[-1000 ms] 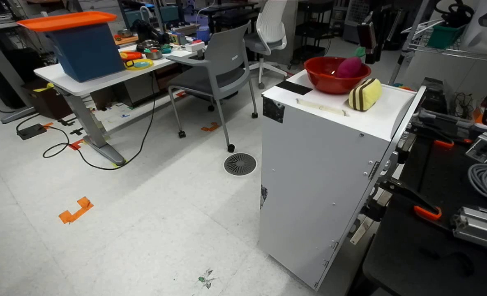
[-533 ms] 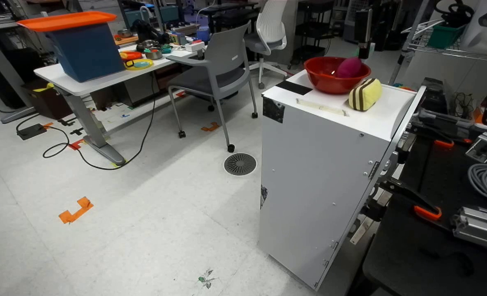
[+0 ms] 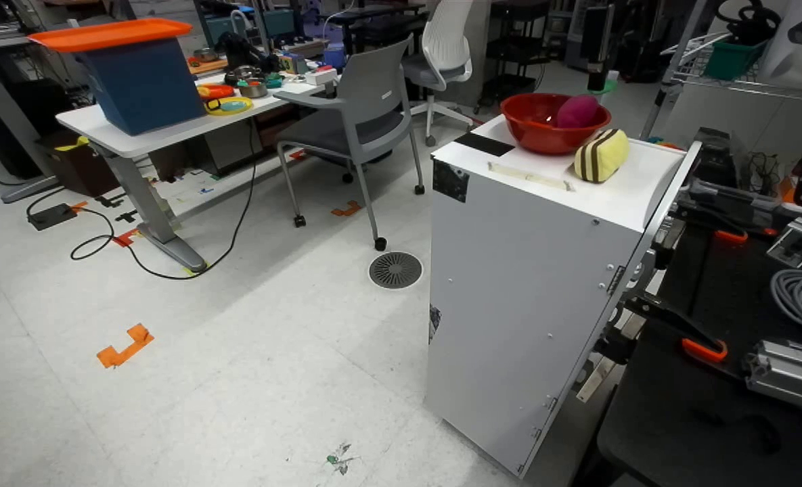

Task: Remove the purple toy from the bowl and put it in the sink

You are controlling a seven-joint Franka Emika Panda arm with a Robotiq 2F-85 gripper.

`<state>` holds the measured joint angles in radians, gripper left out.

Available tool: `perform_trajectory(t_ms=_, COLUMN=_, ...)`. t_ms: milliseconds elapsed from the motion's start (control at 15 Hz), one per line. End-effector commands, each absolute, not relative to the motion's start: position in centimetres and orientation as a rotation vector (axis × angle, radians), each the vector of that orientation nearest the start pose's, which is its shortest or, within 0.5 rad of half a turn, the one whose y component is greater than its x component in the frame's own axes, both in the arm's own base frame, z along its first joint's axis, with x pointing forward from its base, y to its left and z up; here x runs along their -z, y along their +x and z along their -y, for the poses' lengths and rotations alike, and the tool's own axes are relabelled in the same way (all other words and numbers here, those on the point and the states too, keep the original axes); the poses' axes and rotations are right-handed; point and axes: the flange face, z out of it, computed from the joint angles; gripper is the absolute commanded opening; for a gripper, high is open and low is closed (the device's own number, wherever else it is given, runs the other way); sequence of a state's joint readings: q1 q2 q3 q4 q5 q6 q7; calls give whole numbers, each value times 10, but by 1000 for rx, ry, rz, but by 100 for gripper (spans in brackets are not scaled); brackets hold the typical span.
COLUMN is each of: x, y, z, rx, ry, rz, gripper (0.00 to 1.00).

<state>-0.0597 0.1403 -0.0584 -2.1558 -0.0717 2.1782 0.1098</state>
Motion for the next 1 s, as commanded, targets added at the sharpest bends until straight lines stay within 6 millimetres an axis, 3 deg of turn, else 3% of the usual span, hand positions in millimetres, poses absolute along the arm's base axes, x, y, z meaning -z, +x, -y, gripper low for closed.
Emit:
perform_trajectory(t_ms=0, x=-332, y=536, z=73, rx=-196, ry=-3161, rz=-332, gripper=100)
perform_trajectory(t_ms=667, x=-334, y=534, z=90, rx=-220, ry=-3147, rz=-412, gripper=100)
perform_trajectory(t_ms=933, x=-345, y=541, z=97, rx=-170, ry=-3158, rz=-436, gripper=100)
